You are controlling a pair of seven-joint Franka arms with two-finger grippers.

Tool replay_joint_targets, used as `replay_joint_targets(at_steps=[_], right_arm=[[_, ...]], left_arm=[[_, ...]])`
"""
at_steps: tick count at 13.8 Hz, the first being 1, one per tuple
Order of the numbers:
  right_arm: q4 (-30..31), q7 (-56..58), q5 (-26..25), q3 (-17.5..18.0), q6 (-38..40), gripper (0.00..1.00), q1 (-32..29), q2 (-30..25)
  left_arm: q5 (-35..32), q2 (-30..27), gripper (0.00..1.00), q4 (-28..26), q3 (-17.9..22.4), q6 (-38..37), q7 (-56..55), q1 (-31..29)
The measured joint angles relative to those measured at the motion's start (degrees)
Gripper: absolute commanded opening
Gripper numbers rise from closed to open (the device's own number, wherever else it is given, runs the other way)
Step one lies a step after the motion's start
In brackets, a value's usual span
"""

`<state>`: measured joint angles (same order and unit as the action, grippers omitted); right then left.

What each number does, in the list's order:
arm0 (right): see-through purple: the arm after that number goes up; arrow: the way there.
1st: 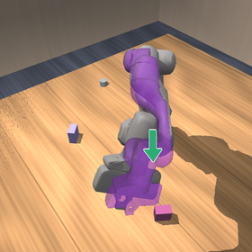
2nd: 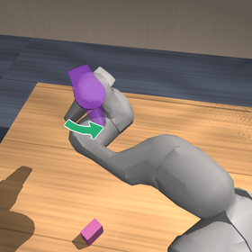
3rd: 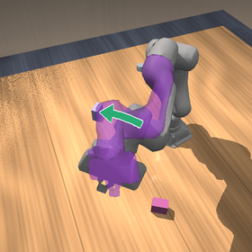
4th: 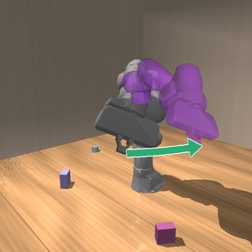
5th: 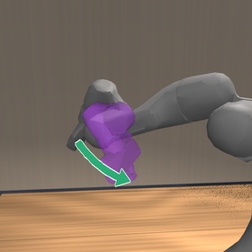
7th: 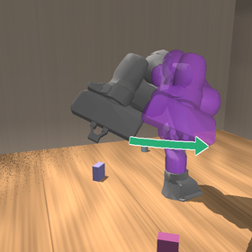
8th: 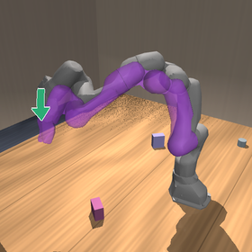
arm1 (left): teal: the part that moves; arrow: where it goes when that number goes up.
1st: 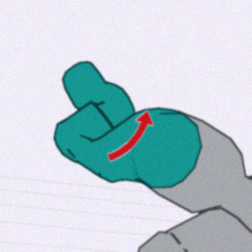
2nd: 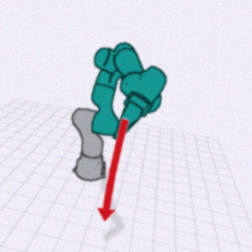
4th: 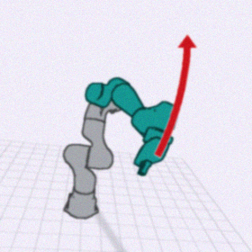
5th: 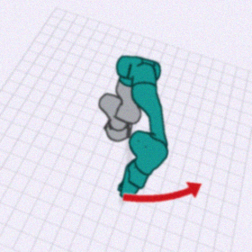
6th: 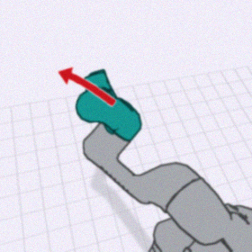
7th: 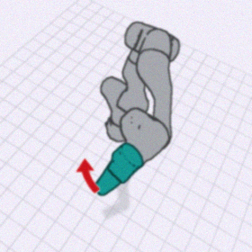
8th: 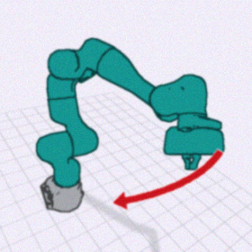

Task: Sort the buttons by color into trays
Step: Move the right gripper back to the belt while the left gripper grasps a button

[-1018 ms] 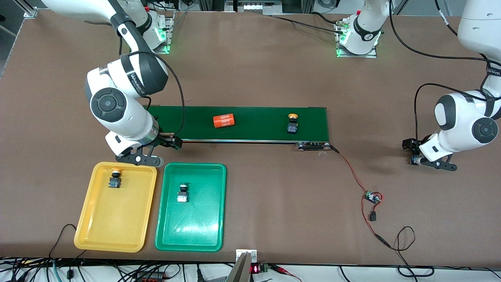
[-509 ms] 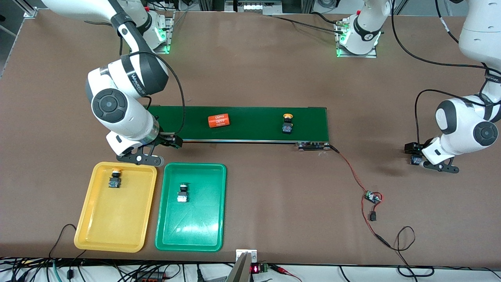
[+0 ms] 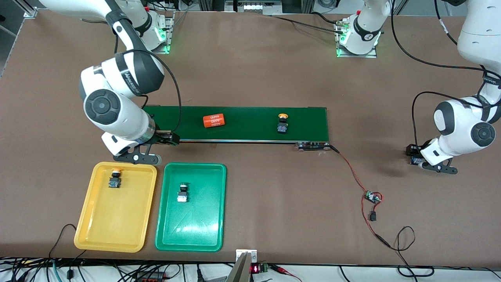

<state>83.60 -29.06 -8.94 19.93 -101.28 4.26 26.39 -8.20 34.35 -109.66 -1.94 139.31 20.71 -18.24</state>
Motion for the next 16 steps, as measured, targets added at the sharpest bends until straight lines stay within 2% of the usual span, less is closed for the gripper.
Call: replay_joint_targets(at_steps=[2, 4, 10, 13, 16], right_arm=[[-1.93, 1.55, 0.63, -0.21, 3.31, 1.0, -0.46, -0.44], [-2.66, 2.82, 2.4, -1.19, 4.41, 1.0, -0.55, -0.53], [-2.59, 3.03, 5.8, -1.92, 2.03, 1.0, 0.0, -0.17], [-2.34, 0.54, 6.27, -1.74, -0.92, 1.0, 1.05, 1.67], [-2.32, -3.42, 6.54, -1.16, -2.15, 1.0, 3.13, 3.43]], left_arm=[[0.0, 0.0, 0.1, 0.13, -0.17, 0.0, 0.04, 0.02], [0.0, 0.01, 0.03, 0.57, -0.57, -0.6, 0.04, 0.05], [0.33, -0.9, 0.0, 4.2, -3.64, -8.89, -0.02, 0.06], [2.68, -5.53, 0.0, 4.76, -6.47, -14.0, -1.78, 0.9], [5.32, -11.81, 0.0, 4.73, -8.89, -22.94, -8.33, 5.72]])
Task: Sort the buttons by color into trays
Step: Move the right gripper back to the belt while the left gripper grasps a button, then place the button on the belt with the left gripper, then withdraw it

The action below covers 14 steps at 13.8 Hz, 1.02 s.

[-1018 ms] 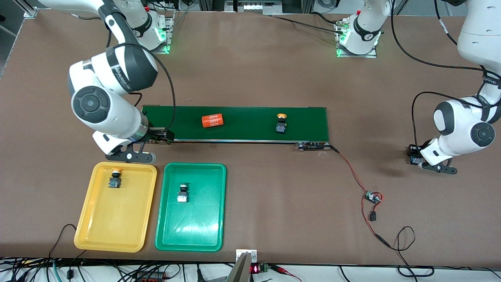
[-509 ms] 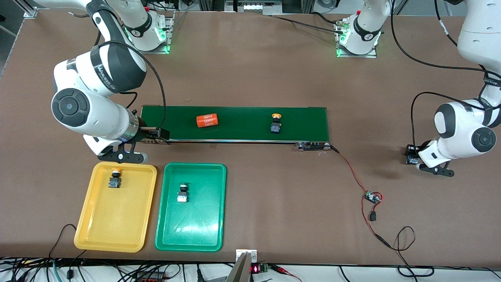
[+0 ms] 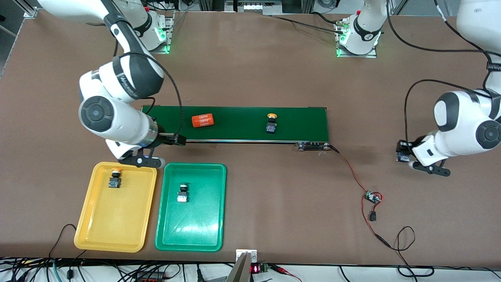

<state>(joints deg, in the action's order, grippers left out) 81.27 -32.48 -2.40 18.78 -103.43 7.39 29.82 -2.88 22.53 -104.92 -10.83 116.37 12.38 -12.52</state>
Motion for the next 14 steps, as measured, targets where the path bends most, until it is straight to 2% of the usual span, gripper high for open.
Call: replay_joint_targets(at_steps=[2, 5, 10, 13, 14], right_arm=[[0.0, -3.63, 0.01, 0.27, -0.02, 1.0, 1.77, 0.44], [0.05, -8.33, 0.01, 0.4, -0.14, 1.0, 4.2, 1.03], [4.29, -11.91, -0.66, 0.52, -7.75, 1.0, 5.65, 1.75], [9.93, -12.34, -5.72, 1.95, -13.93, 1.0, 5.72, -0.42], [12.14, -12.46, -6.29, 2.33, -15.84, 1.0, 5.73, -1.66]], left_arm=[[1.0, -3.33, 0.0, -0.26, -3.17, -3.14, -8.85, 4.39], [6.27, -4.12, 0.0, -1.71, -5.0, -3.66, -17.26, 10.21], [11.43, -0.99, 0.0, -3.69, -5.24, -1.02, -19.3, 18.31], [11.85, 1.11, 0.01, -5.72, -5.24, 3.4, -19.38, 20.59], [11.85, 1.44, 0.04, -6.89, -5.24, 5.5, -19.49, 21.13]])
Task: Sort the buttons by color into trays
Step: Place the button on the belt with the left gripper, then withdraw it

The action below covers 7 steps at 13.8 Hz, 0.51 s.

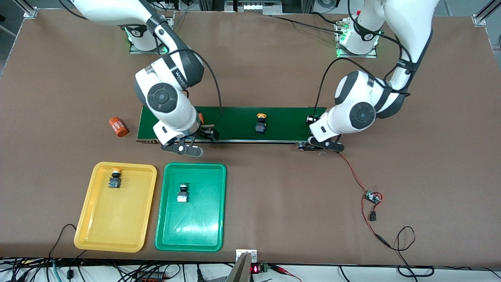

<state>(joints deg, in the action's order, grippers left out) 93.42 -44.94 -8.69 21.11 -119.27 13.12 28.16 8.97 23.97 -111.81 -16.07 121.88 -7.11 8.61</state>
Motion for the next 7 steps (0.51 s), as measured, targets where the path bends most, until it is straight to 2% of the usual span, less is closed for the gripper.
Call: replay_joint_targets(at_steps=[1, 2, 3, 7], right_arm=[[2.31, -0.1, -0.24, 0.11, -1.97, 1.0, -0.01, -1.4], [4.48, -0.35, -0.29, 0.11, -3.53, 1.0, -0.15, -2.81], [6.22, -1.17, -0.29, 0.14, -4.35, 1.0, -0.31, -4.07], [8.9, -6.82, -0.62, 2.68, -5.08, 1.0, -0.37, -6.23]], left_arm=[[0.0, 0.11, 0.19, -1.11, 0.0, 1.76, -0.11, 0.3], [0.0, 0.14, 0.65, -1.78, 0.01, 2.62, -0.14, 0.36], [0.0, 0.17, 1.0, -2.1, 0.02, 2.9, -0.14, 0.39], [0.01, -0.23, 1.0, -1.92, 0.01, 2.8, -0.14, 0.99]])
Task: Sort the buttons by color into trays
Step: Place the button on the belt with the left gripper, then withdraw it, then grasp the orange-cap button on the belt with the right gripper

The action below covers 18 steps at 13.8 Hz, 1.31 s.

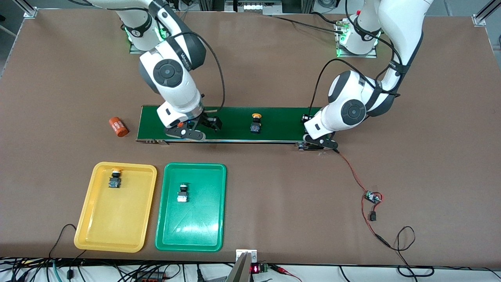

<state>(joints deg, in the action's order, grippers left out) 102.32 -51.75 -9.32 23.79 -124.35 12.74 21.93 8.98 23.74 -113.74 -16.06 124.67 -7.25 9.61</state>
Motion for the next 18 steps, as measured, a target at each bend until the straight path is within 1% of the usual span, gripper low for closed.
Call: replay_joint_targets(at_steps=[2, 5, 7, 8, 10, 13, 14, 16, 18], right_arm=[[0.73, -2.26, -1.2, 1.3, -0.13, 1.0, 0.01, -0.08], [3.31, -8.55, -5.12, 3.93, -2.06, 1.0, 0.03, -0.05], [5.77, -11.6, -6.81, 5.09, -4.5, 1.0, 0.11, 0.05], [6.65, -12.48, -7.25, 5.57, -5.39, 1.0, 0.14, 0.15], [7.26, -14.1, -7.96, 6.02, -5.98, 1.0, 0.15, 0.33], [7.33, -17.55, -8.57, 6.28, -9.06, 1.0, 0.18, 1.87], [7.35, -18.32, -9.17, 6.41, -9.76, 1.0, 0.29, 2.7], [7.35, -20.17, -9.7, 6.57, -10.6, 1.0, 0.52, 4.07], [7.35, -20.82, -9.83, 6.67, -11.15, 1.0, 0.61, 4.79]], left_arm=[[0.07, -1.83, 1.0, 1.18, 0.05, -1.38, -0.02, 0.01], [0.11, -7.21, 1.0, 3.09, 1.15, -5.3, -0.3, -0.36], [0.12, -10.42, 1.0, 6.21, 4.24, -11.29, -0.32, -1.06], [0.12, -11.38, 1.0, 9.11, 6.43, -15.06, -0.23, -2.06], [0.11, -11.92, 1.0, 15.55, 10.69, -22.03, 0.06, -4.44], [-0.74, -11.89, 1.0, 22.69, 17.04, -30.34, 0.25, -6.19], [-1.07, -11.9, 1.0, 24.9, 17.76, -31.69, 0.41, -7.89], [-1.33, -11.92, 1.0, 28.45, 17.91, -32.97, 1.1, -11.35], [-3.93, -11.92, 1.0, 29.68, 17.77, -33.15, 1.26, -11.86]])
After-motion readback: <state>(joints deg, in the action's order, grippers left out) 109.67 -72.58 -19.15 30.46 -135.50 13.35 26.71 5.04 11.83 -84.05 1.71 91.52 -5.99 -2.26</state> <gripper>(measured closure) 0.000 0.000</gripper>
